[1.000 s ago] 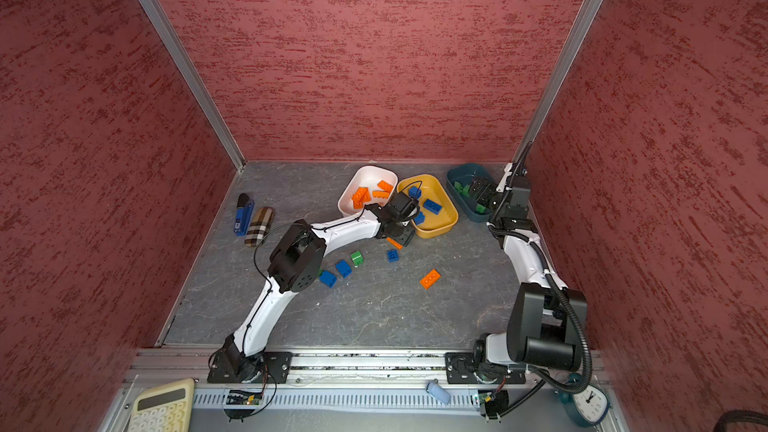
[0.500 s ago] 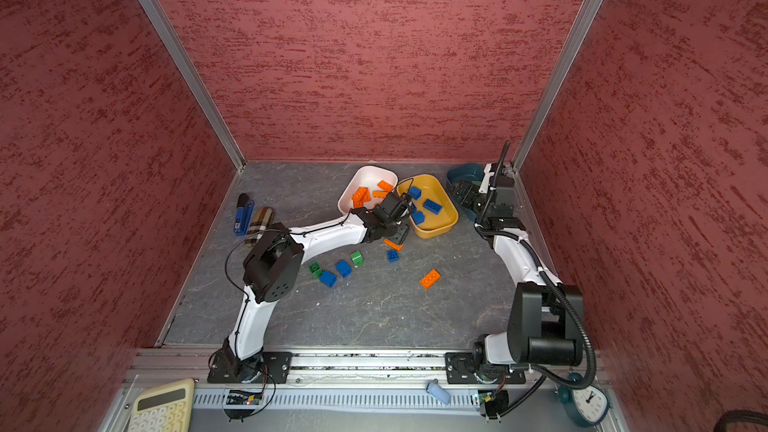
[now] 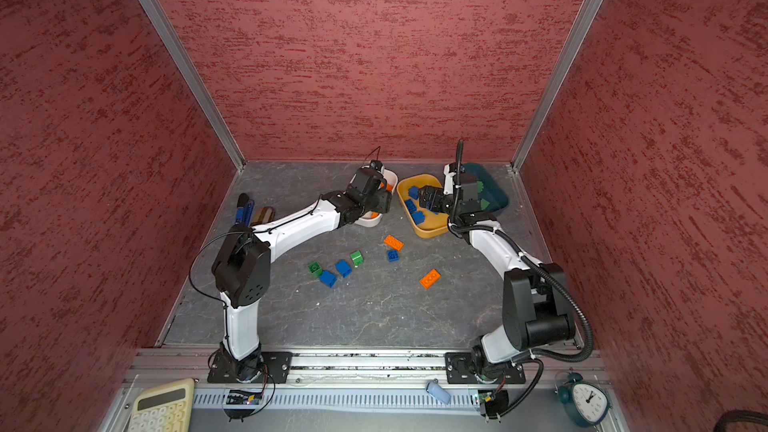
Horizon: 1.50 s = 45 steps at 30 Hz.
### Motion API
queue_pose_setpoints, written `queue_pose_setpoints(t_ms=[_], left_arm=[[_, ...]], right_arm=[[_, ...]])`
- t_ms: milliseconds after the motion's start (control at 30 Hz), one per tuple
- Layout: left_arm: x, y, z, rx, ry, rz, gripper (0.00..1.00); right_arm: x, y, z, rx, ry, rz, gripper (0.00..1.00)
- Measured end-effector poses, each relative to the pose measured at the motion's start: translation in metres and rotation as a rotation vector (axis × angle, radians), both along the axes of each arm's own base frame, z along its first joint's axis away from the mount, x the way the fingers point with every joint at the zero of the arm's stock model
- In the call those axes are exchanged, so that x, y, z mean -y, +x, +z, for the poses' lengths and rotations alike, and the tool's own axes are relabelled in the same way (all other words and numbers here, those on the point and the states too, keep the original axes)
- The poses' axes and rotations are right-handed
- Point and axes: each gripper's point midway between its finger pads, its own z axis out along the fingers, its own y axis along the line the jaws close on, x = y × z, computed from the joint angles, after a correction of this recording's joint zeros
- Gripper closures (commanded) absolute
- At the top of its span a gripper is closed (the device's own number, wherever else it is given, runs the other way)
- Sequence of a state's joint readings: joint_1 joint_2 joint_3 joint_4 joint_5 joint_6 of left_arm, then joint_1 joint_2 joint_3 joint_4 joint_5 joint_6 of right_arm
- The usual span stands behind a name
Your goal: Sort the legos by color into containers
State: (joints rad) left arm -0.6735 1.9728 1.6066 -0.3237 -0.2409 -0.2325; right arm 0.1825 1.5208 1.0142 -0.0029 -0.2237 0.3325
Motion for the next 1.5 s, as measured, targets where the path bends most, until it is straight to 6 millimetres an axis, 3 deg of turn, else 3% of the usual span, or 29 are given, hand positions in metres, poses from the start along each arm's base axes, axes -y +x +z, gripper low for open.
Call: queue_pose_setpoints(t_ms=[167,367,433,567,633,867,1133,1300,1500], left_arm=[[-0.033,0.023,-0.016,-0.059,-0.036,0.088,0.41],[-0.057,0.051,-0.042,-0.156,-0.115,0.155,0.40],[-0.061,0.054,-0.051,-0.188,-0.132,0.164,0.38],[-0.056,0.049,-0.058,-0.236,-0.154,0.148,0.25],[-0.050,0.046,-0.057,-0.243,-0.167,0.135,0.17],[-0.047,0.039,-0.051,-0.262,-0.183,0.130,0.07],[-0.053,0.032,-0.008,-0.210,-0.235,0.140,0.01],[-0.070,0.020,0.012,-0.183,-0.265,0.177,0.01],[-0.111,0.009,0.002,-0.198,-0.287,0.288,0.00]], right_arm=[[-0.022,-0.005,-0.002,0.000,-0.008,0.042,0.01],[-0.038,-0.011,-0.009,-0.010,-0.026,0.073,0.01],[-0.041,-0.014,-0.012,-0.014,-0.036,0.077,0.01],[-0.046,-0.018,-0.018,-0.022,-0.057,0.093,0.01],[-0.049,-0.022,-0.022,-0.029,-0.067,0.105,0.01],[-0.073,-0.034,-0.033,-0.044,-0.093,0.163,0.01],[-0.117,-0.057,-0.057,-0.053,-0.195,0.295,0.01],[-0.163,-0.091,-0.072,-0.027,-0.287,0.486,0.01],[-0.203,-0.126,-0.092,-0.021,-0.341,0.661,0.08]])
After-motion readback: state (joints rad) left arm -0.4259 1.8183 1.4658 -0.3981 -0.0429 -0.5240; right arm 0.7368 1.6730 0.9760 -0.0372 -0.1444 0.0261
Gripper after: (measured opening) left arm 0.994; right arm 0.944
